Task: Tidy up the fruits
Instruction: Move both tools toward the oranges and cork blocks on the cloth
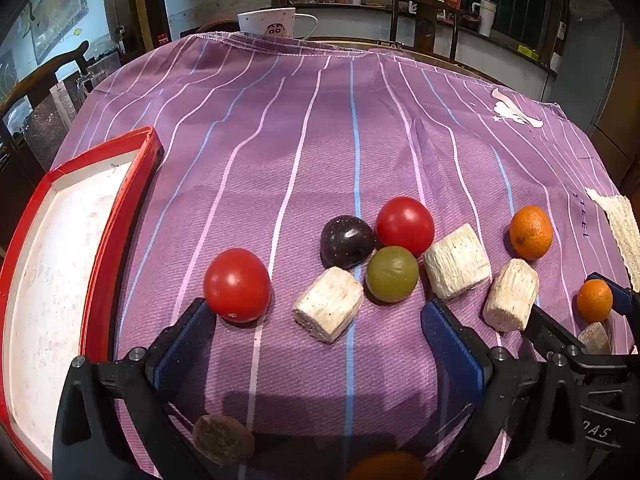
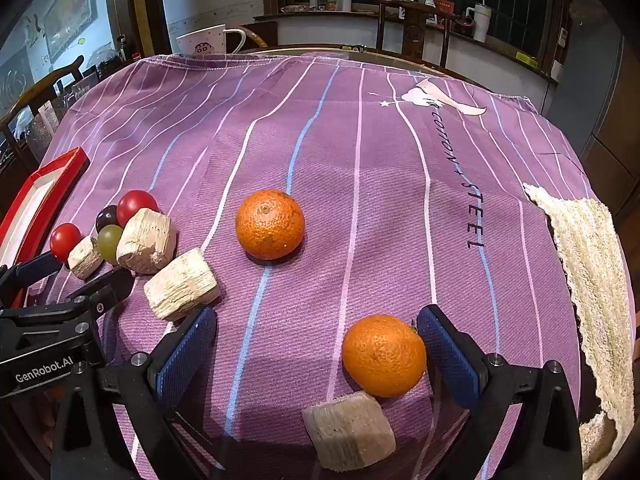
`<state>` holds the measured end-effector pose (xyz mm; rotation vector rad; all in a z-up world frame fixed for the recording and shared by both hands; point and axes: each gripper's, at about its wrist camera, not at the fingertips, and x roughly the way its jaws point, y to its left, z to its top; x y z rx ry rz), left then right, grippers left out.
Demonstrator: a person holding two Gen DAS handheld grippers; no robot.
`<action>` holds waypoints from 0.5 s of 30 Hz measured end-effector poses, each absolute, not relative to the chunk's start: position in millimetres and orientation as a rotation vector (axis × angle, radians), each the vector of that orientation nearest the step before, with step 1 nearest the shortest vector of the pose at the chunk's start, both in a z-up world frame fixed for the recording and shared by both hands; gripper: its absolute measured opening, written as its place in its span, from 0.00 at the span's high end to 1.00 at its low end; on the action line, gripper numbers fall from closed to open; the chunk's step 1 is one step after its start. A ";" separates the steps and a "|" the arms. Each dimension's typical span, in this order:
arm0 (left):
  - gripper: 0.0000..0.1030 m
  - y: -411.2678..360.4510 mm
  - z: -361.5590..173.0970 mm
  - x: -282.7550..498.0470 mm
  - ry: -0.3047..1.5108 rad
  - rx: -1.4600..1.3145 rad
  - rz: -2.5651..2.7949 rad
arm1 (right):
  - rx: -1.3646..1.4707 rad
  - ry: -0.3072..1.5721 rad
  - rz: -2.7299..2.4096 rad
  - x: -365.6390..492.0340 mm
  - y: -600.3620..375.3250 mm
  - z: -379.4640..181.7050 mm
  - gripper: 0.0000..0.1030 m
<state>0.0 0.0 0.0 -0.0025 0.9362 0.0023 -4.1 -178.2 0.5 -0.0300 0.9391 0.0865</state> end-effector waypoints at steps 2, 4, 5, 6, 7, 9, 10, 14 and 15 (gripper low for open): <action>0.00 0.0 -0.1 0.0 0.936 -0.003 0.001 | -0.031 0.939 0.086 -4.2 -178.1 0.4 0.01; 0.00 -0.2 0.0 -0.2 0.938 0.005 -0.005 | -0.031 0.939 0.086 -4.3 -178.1 0.4 0.01; 0.00 0.4 0.1 -0.3 0.940 0.006 -0.012 | -0.033 0.941 0.087 -4.3 -178.2 0.3 0.01; 0.00 0.4 0.3 -0.4 0.942 0.012 -0.019 | -0.034 0.942 0.090 -5.0 -178.2 0.4 0.01; 0.00 0.9 0.4 -0.5 0.943 0.014 -0.026 | -0.035 0.946 0.091 -5.6 -178.4 0.7 0.01; 0.00 1.8 0.7 -0.5 0.947 0.015 -0.034 | -0.038 0.963 0.091 -4.7 -177.6 0.8 0.00; 0.00 0.8 0.4 0.4 0.950 0.015 -0.036 | -0.039 0.966 0.092 -3.7 -177.4 1.0 0.00; 0.00 4.7 0.8 -1.3 0.970 0.015 -0.049 | -0.041 0.965 0.102 -3.5 -178.1 0.9 0.00; 0.00 6.1 1.7 -1.8 0.977 0.008 -0.054 | -0.041 0.966 0.104 -3.2 -178.5 1.4 0.00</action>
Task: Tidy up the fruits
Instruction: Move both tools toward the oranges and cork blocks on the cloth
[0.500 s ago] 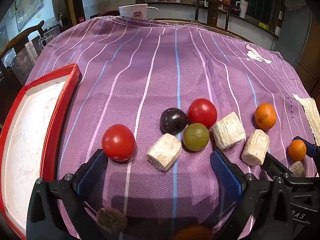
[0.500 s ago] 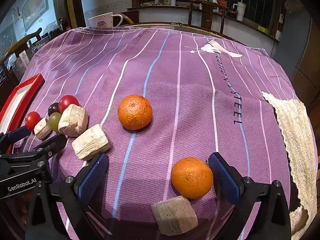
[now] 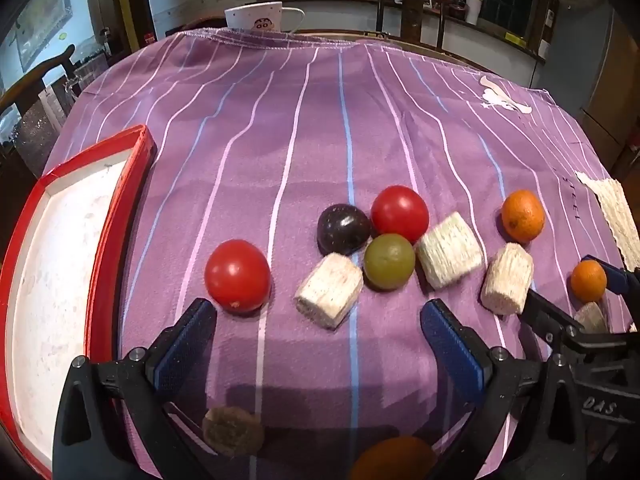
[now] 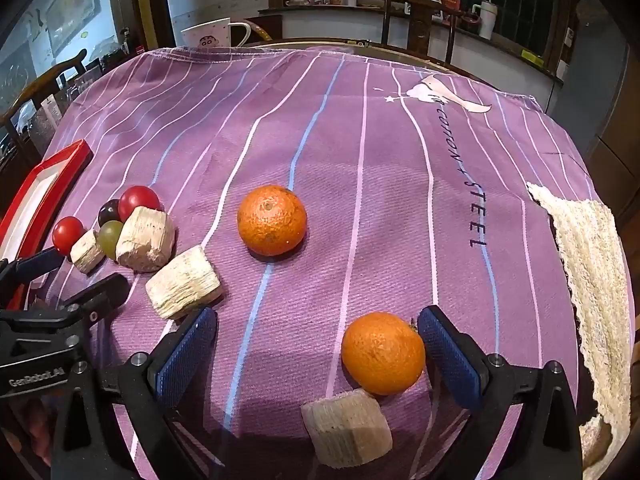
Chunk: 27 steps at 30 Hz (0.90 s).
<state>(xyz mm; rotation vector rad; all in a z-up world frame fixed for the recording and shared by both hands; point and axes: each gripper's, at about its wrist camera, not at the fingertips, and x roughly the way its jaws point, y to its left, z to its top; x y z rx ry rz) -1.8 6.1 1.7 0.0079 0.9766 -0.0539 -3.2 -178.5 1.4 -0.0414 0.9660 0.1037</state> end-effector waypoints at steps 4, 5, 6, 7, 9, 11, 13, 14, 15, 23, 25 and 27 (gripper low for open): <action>0.00 11.6 16.4 -20.3 0.910 -0.012 -0.051 | -0.016 0.959 0.091 -8.7 -180.5 3.9 0.00; 0.00 12.2 24.3 -29.5 0.860 0.003 -0.041 | -0.002 0.951 0.089 -10.5 -182.2 6.0 0.00; 0.00 12.6 28.2 -35.7 0.831 0.013 -0.038 | 0.013 0.935 0.086 -13.9 -184.2 9.5 0.00; 0.00 12.5 34.7 -44.3 0.792 0.027 -0.036 | 0.023 0.915 0.081 -17.7 -186.0 13.5 0.00; 0.00 13.0 43.2 -56.5 0.745 0.044 -0.043 | 0.032 0.882 0.066 -24.2 -186.9 22.0 0.00; 0.00 14.2 49.9 -67.0 0.724 0.031 -0.050 | 0.046 0.840 0.046 -33.6 -188.2 30.7 0.00; 0.00 15.7 52.4 -73.6 0.744 0.006 -0.060 | 0.065 0.794 0.027 -43.7 -188.8 39.0 0.00; 0.00 15.7 53.0 -73.4 0.761 -0.004 -0.076 | 0.075 0.766 0.019 -50.8 -188.9 43.1 0.00; 0.00 14.3 51.7 -75.3 0.778 -0.014 -0.101 | 0.084 0.742 0.008 -57.2 -189.2 46.5 0.00; 0.00 2.4 59.2 -97.6 0.745 0.055 -0.115 | 0.092 0.622 -0.046 -97.8 -183.0 56.9 0.00; 0.00 3.0 62.0 -101.6 0.733 0.063 -0.116 | 0.082 0.609 -0.056 -102.1 -179.4 58.8 0.00; 0.00 4.4 63.8 -105.2 0.725 0.068 -0.115 | 0.069 0.604 -0.045 -104.7 -174.1 61.0 0.00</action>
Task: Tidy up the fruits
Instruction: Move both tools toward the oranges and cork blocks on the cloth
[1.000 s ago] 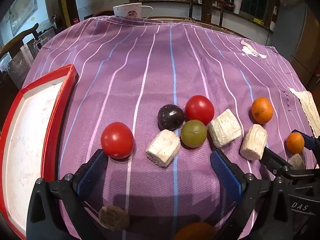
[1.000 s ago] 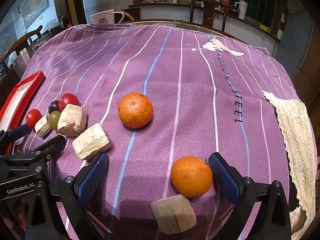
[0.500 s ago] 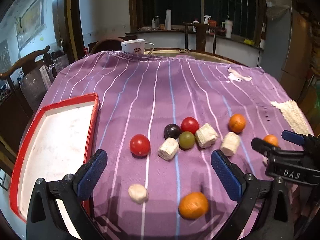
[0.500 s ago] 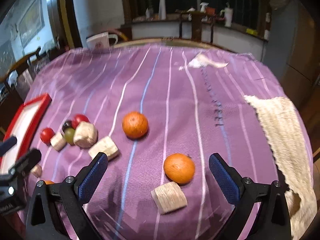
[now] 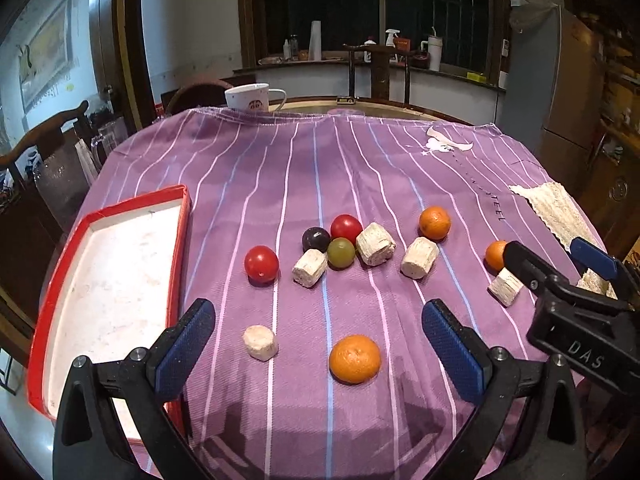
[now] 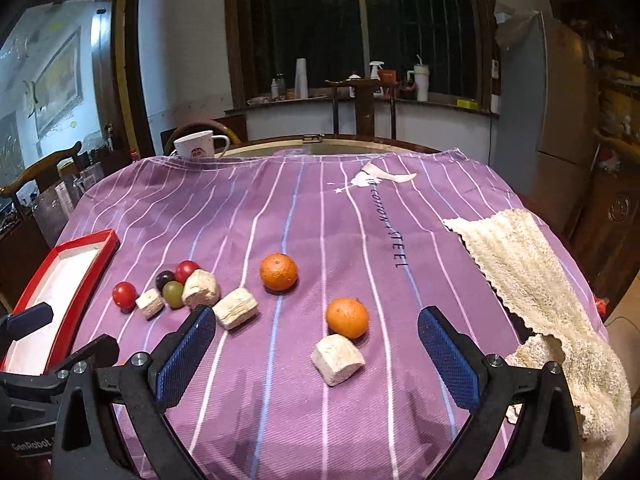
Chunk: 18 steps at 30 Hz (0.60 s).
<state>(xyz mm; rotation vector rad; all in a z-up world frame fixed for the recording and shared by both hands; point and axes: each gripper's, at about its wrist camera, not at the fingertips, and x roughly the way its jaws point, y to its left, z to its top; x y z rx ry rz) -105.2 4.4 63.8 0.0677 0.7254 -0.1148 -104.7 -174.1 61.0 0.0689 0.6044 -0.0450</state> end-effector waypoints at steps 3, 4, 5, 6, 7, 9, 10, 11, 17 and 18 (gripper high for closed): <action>0.00 8.4 65.4 -108.6 0.723 0.063 -0.106 | 0.052 0.611 -0.043 -106.9 -168.7 60.5 0.00; 0.00 10.6 66.1 -109.6 0.723 0.056 -0.107 | 0.055 0.614 -0.038 -107.1 -167.5 60.1 0.00; 0.00 13.1 66.6 -110.3 0.724 0.047 -0.107 | 0.059 0.617 -0.030 -108.0 -166.4 59.8 0.00; 0.00 15.2 67.2 -111.2 0.724 0.041 -0.107 | 0.060 0.620 -0.026 -108.5 -165.7 59.5 0.00; 0.00 17.1 67.9 -112.1 0.724 0.038 -0.106 | 0.059 0.622 -0.024 -109.3 -164.0 59.3 0.00; 0.00 18.0 68.2 -113.5 0.724 0.038 -0.104 | 0.056 0.627 -0.024 -110.8 -161.3 58.6 0.00; 0.00 19.1 68.5 -114.6 0.723 0.037 -0.105 | 0.057 0.628 -0.022 -111.8 -159.9 58.8 0.00; 0.00 19.3 68.9 -114.6 0.723 0.035 -0.105 | 0.059 0.629 -0.020 -112.4 -159.1 59.2 0.00; 0.00 24.7 70.5 -117.5 0.715 0.015 -0.109 | 0.044 0.631 -0.018 -113.1 -153.4 61.4 0.00; 0.00 26.0 70.7 -117.4 0.715 0.012 -0.110 | 0.043 0.631 -0.016 -113.1 -152.6 61.2 0.00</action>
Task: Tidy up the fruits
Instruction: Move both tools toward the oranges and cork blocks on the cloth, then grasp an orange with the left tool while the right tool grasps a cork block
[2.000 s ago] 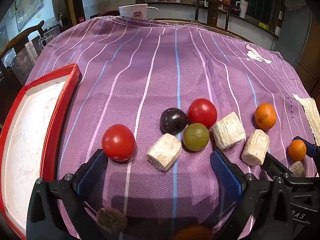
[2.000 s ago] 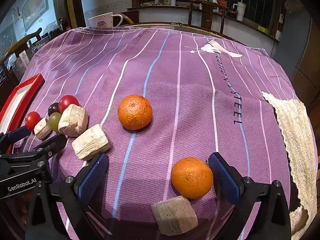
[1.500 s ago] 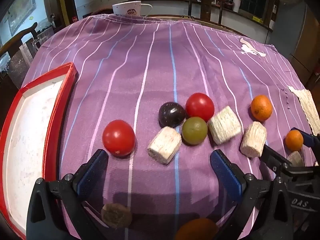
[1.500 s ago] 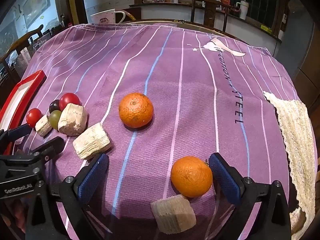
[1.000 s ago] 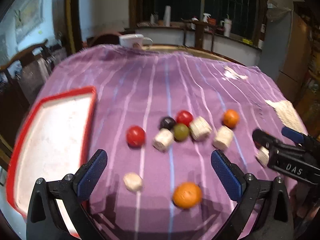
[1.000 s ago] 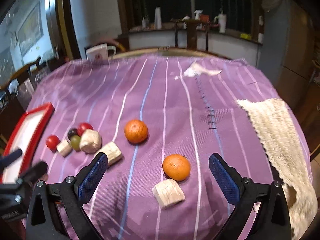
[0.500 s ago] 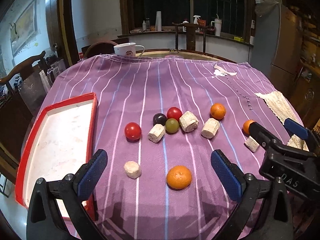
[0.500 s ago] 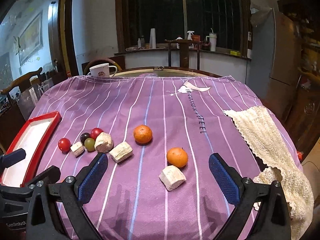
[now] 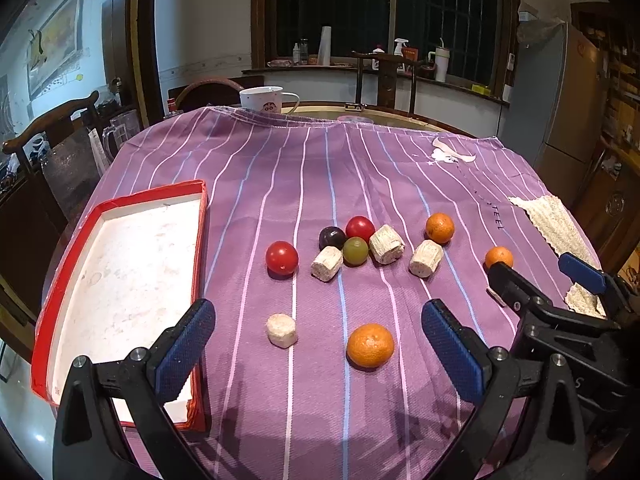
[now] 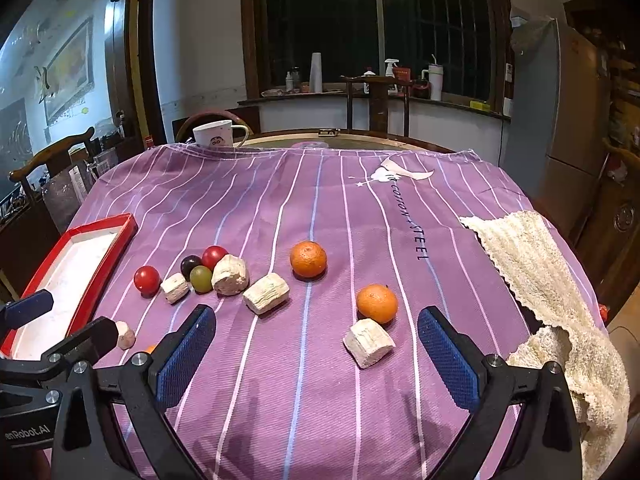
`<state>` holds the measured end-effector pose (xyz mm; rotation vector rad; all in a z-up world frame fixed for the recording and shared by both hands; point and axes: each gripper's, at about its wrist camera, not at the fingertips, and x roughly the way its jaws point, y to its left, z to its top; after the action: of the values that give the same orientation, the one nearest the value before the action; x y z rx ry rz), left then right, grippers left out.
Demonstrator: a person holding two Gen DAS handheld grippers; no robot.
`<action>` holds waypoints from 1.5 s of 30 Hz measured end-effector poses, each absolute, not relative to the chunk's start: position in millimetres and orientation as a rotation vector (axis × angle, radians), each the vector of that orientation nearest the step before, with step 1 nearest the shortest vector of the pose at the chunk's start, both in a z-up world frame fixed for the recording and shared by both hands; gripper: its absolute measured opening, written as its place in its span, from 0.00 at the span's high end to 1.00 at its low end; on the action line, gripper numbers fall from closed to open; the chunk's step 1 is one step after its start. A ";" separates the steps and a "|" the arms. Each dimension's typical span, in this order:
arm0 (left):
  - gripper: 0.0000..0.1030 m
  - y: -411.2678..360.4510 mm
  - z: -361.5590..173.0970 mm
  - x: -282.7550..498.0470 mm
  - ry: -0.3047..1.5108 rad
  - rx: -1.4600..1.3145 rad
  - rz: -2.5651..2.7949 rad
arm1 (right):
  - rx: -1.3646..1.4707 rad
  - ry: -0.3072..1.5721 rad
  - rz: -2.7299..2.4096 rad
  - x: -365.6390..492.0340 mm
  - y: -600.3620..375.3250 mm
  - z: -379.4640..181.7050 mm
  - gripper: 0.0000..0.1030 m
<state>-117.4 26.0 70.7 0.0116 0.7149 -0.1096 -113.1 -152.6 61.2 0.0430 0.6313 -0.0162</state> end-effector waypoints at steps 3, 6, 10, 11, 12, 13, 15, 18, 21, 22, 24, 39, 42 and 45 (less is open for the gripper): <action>0.00 28.1 70.7 -116.8 0.718 0.005 -0.111 | 0.039 0.637 -0.013 -110.9 -150.4 60.3 0.00; 0.00 28.7 69.7 -116.1 0.721 0.005 -0.110 | 0.041 0.644 -0.009 -109.0 -150.5 58.2 0.00; 0.00 28.2 66.8 -112.5 0.735 0.007 -0.111 | 0.047 0.650 -0.008 -107.2 -152.0 55.2 0.00; 0.00 27.9 65.8 -111.6 0.738 0.007 -0.112 | 0.048 0.652 -0.007 -106.5 -152.6 54.3 0.00; 0.00 27.4 64.9 -110.8 0.741 0.008 -0.112 | 0.050 0.654 -0.006 -105.7 -153.4 53.4 0.00; 0.00 27.0 63.6 -109.7 0.746 0.009 -0.112 | 0.051 0.656 -0.006 -104.6 -154.2 52.3 0.00; 0.00 26.2 60.5 -107.5 0.755 0.012 -0.110 | 0.054 0.661 -0.006 -103.2 -156.0 50.0 0.00; 0.00 25.0 56.3 -103.3 0.771 0.012 -0.110 | 0.059 0.673 -0.003 -100.0 -159.1 47.3 0.00; 0.00 25.5 51.2 -98.3 0.789 0.012 -0.107 | 0.063 0.684 0.000 -97.3 -164.6 46.0 0.00; 0.00 25.8 49.5 -96.8 0.794 0.012 -0.104 | 0.060 0.687 -0.001 -96.8 -166.6 45.9 0.00; 0.00 26.9 46.0 -92.9 0.807 0.010 -0.100 | 0.050 0.693 -0.004 -95.3 -172.6 46.4 0.00; 0.08 28.1 34.9 -74.8 0.858 0.014 -0.159 | 0.040 0.771 0.023 -94.3 -215.0 37.3 0.01; 0.21 20.8 30.8 -73.9 0.891 0.009 -0.237 | 0.018 0.778 0.066 -92.4 -206.5 36.2 0.05; 0.29 9.4 26.8 -76.9 0.903 0.034 -0.288 | -0.012 0.810 0.082 -87.1 -198.2 29.5 0.27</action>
<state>-76.9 9.4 26.8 0.0336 0.9028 -0.2885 -87.1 -198.2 29.5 -0.0117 0.8105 0.0819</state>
